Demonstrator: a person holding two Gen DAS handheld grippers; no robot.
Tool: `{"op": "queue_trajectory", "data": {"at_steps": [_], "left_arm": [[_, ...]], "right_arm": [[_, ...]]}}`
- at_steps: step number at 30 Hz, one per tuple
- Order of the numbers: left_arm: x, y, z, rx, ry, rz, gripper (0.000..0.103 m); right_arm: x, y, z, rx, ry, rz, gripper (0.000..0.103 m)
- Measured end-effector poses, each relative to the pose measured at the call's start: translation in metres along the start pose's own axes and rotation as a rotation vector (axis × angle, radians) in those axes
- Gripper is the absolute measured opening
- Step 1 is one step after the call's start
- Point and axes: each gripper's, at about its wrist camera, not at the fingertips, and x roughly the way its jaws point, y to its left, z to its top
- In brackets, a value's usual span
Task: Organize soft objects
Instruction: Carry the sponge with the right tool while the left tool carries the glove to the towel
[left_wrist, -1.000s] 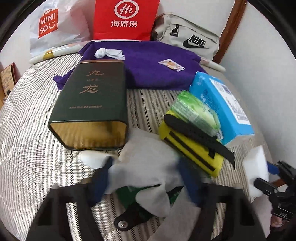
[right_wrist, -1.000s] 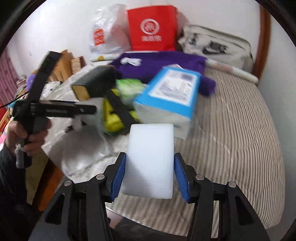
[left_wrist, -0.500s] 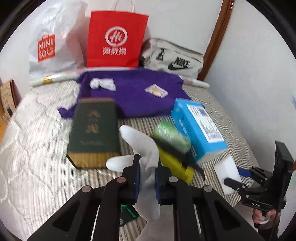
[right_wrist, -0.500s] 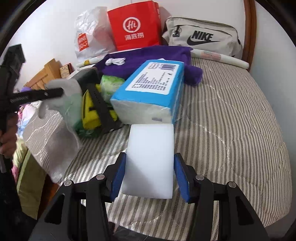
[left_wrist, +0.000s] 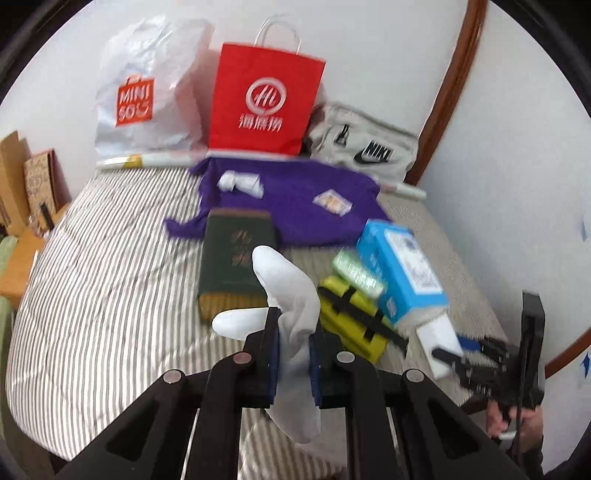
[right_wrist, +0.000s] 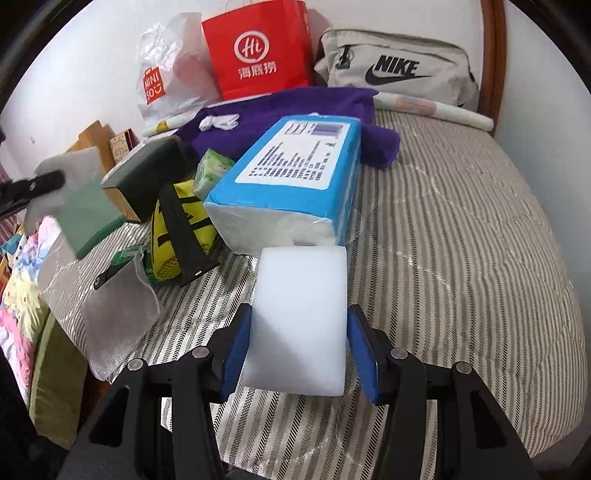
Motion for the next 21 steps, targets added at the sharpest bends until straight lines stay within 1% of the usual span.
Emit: {"op": "queue_trajectory", "data": {"at_steps": [2, 4, 6, 9, 11, 12, 13, 14, 15, 16, 17, 18, 20, 21], "left_arm": [[0.003, 0.005, -0.009, -0.003, 0.025, 0.02, 0.013], [0.014, 0.011, -0.018, -0.003, 0.057, 0.059, 0.013], [0.025, 0.019, -0.026, -0.024, 0.086, 0.101, 0.013], [0.037, 0.032, -0.036, -0.052, 0.119, 0.134, 0.013], [0.04, 0.038, -0.04, -0.057, 0.117, 0.142, 0.014], [0.041, 0.039, -0.041, -0.054, 0.116, 0.147, 0.017], [0.042, 0.039, -0.042, -0.051, 0.116, 0.151, 0.024], [0.044, 0.04, -0.043, -0.05, 0.121, 0.152, 0.029], [0.046, 0.039, -0.044, -0.048, 0.127, 0.152, 0.041], [0.048, 0.038, -0.044, -0.041, 0.13, 0.154, 0.059], [0.051, 0.035, -0.044, -0.023, 0.131, 0.158, 0.067], [0.052, 0.032, -0.044, -0.003, 0.125, 0.171, 0.07], [0.058, 0.028, -0.045, 0.029, 0.118, 0.214, 0.07], [0.061, 0.027, -0.045, 0.032, 0.117, 0.223, 0.07]], "right_arm": [[0.004, 0.001, 0.004, 0.0, 0.018, 0.007, 0.052], [0.005, 0.002, 0.004, -0.009, 0.01, 0.006, 0.053], [0.007, 0.002, 0.002, -0.005, 0.01, 0.003, 0.054], [0.004, 0.003, 0.0, -0.003, 0.004, -0.002, 0.054], [0.005, 0.002, 0.0, 0.008, 0.011, 0.006, 0.055], [0.005, 0.001, 0.0, 0.017, 0.013, 0.009, 0.055], [0.004, 0.001, -0.001, 0.021, 0.014, 0.011, 0.055], [0.004, 0.001, -0.001, 0.024, 0.016, 0.014, 0.056], [0.004, 0.002, -0.002, 0.024, 0.019, 0.016, 0.056], [0.004, 0.003, -0.002, 0.022, 0.021, 0.016, 0.056], [0.003, 0.005, -0.004, 0.016, 0.022, 0.01, 0.056], [0.003, 0.006, -0.004, 0.01, 0.018, 0.002, 0.056], [0.003, 0.007, -0.006, 0.004, 0.014, -0.009, 0.053], [0.002, 0.007, -0.006, 0.005, 0.01, -0.011, 0.053]]}}
